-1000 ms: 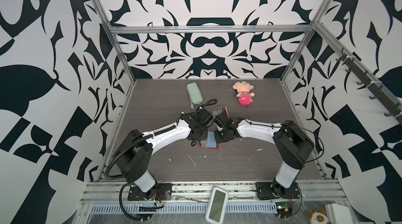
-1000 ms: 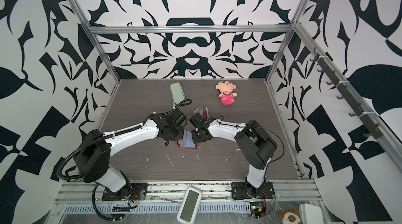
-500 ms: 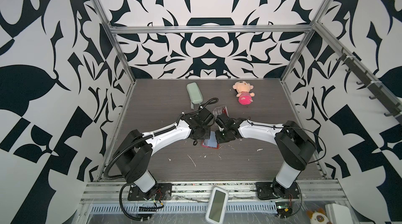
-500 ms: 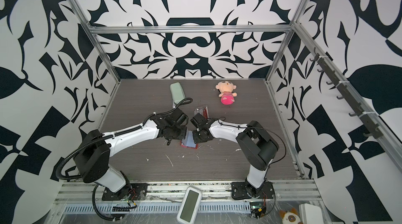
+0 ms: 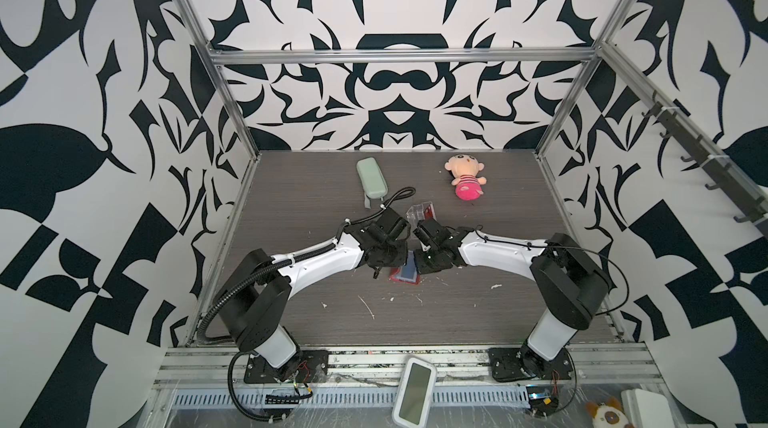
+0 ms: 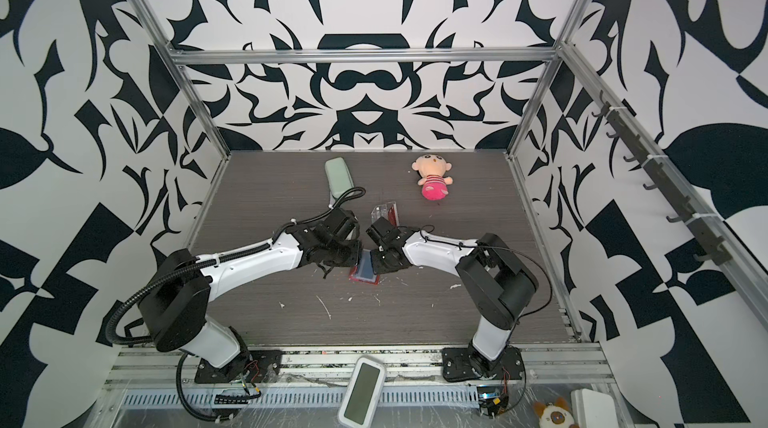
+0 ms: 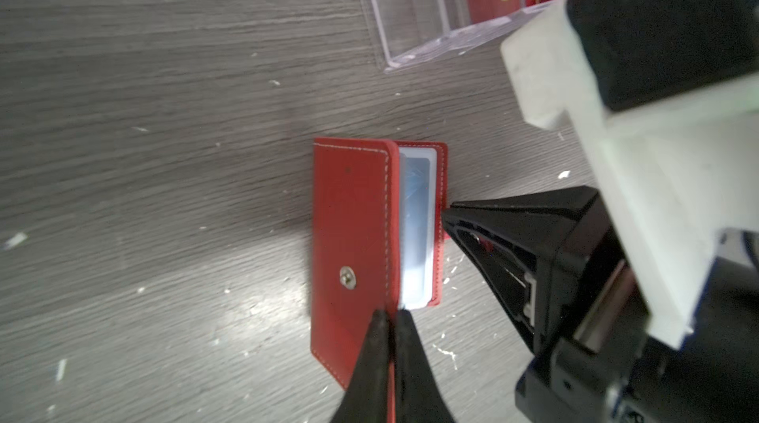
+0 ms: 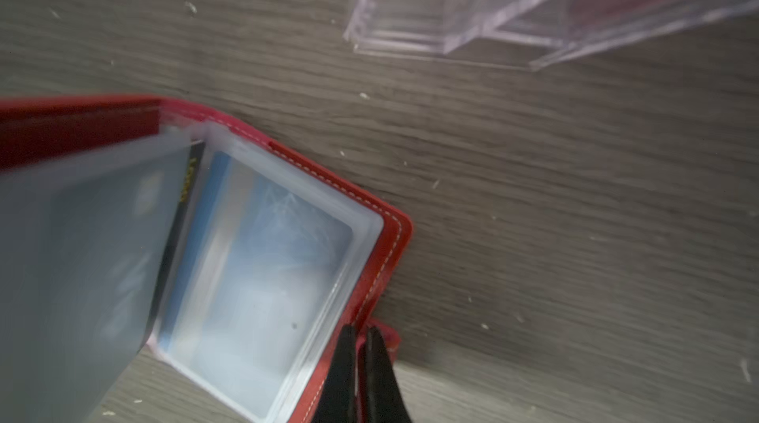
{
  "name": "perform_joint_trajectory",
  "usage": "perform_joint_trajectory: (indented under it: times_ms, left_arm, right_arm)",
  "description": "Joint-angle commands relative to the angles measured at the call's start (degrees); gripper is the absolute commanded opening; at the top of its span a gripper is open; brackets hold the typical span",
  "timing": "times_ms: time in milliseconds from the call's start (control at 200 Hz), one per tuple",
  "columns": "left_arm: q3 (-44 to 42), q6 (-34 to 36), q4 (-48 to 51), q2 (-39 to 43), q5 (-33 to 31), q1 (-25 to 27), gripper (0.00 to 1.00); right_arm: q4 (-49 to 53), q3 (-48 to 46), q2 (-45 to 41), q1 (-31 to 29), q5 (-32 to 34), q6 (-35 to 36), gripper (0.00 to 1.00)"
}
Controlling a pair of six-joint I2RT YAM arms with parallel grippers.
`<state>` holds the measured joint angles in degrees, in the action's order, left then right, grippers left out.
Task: Put the credit cards into the card holder
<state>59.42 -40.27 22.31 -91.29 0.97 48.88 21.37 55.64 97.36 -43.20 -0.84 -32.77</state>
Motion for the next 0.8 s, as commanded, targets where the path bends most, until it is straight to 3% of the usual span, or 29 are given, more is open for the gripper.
perform_joint_trajectory:
  times_ms: [0, 235, 610, 795]
  left_arm:
    - [-1.6, -2.1, -3.1, -1.0, 2.3, 0.2, 0.15]
    - [-2.9, -4.6, -7.2, -3.9, 3.9, 0.2, 0.30]
    - [-5.6, -7.8, -14.4, -7.5, 8.0, -0.2, 0.34]
    - [-6.6, -8.5, -15.0, -7.7, 7.6, -0.2, 0.27]
  right_arm:
    - [0.3, -0.7, -3.1, 0.4, 2.1, -0.8, 0.00]
    - [-1.8, -3.2, -6.7, 1.1, 2.7, -1.9, 0.00]
    - [-9.2, -7.0, -10.5, 2.1, -2.2, -3.1, 0.00]
    - [-13.3, -7.6, -9.4, 2.3, -6.4, -4.1, 0.00]
